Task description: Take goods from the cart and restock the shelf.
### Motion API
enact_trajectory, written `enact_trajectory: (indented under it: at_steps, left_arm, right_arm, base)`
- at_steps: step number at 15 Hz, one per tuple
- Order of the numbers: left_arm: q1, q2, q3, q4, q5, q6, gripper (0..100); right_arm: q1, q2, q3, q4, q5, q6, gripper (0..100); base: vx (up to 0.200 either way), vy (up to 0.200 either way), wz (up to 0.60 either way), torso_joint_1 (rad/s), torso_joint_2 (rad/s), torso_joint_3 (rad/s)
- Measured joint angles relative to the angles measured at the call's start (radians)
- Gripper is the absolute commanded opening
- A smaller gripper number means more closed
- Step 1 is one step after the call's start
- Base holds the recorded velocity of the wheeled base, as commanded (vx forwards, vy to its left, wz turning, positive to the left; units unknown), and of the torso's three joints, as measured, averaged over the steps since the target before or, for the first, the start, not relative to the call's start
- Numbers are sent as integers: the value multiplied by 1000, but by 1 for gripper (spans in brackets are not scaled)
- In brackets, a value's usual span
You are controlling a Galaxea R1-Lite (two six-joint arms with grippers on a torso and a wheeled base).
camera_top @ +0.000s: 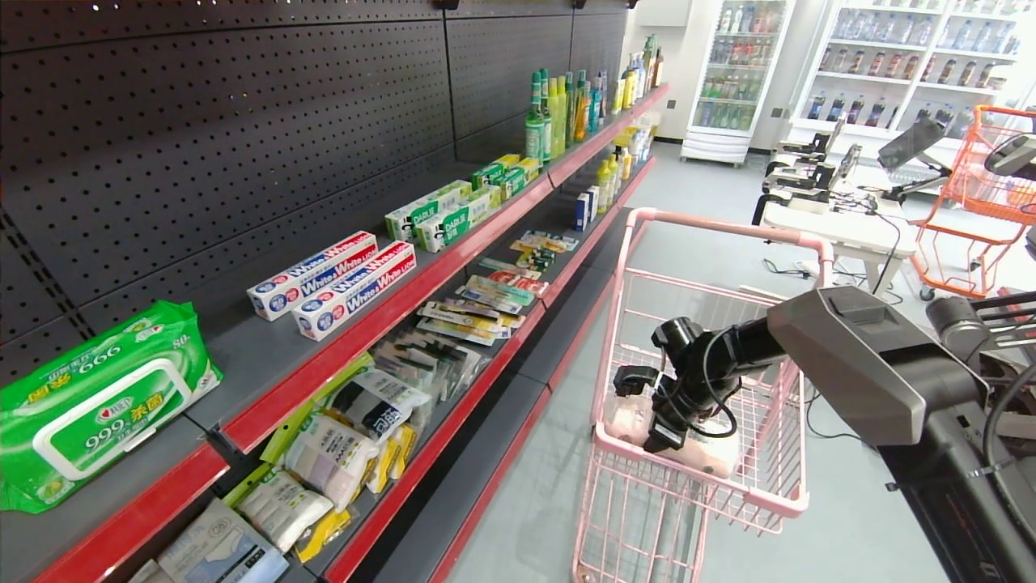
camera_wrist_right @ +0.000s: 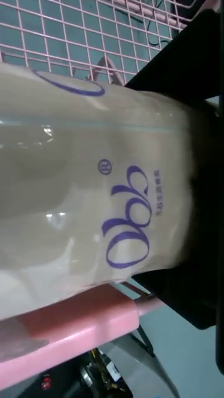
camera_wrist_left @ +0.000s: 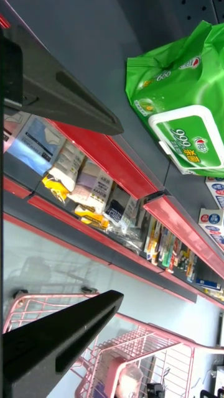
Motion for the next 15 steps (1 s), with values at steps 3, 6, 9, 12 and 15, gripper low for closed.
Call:
enact_trajectory:
  at_steps: [3, 6, 9, 12, 15]
  left_arm:
    - [0, 0, 0, 0, 0, 0, 100]
    - [0, 0, 0, 0, 0, 0, 100]
    - [0, 0, 0, 0, 0, 0, 100]
    - [0, 0, 0, 0, 0, 0, 100]
    - [0, 0, 0, 0, 0, 0, 100]
  right_arm:
    - [0, 0, -15, 94, -41, 108, 0]
    - [-3, -4, -14, 57, -107, 322, 0]
    - [-28, -46, -17, 31, -152, 336, 0]
    - [-61, -110, -20, 26, -197, 335, 0]
    - [-133, -198, -29, 24, -231, 312, 0]
  base:
    - [0, 0, 0, 0, 0, 0]
    - [0, 0, 0, 0, 0, 0]
    - [0, 0, 0, 0, 0, 0]
    - [0, 0, 0, 0, 0, 0]
    - [0, 0, 0, 0, 0, 0]
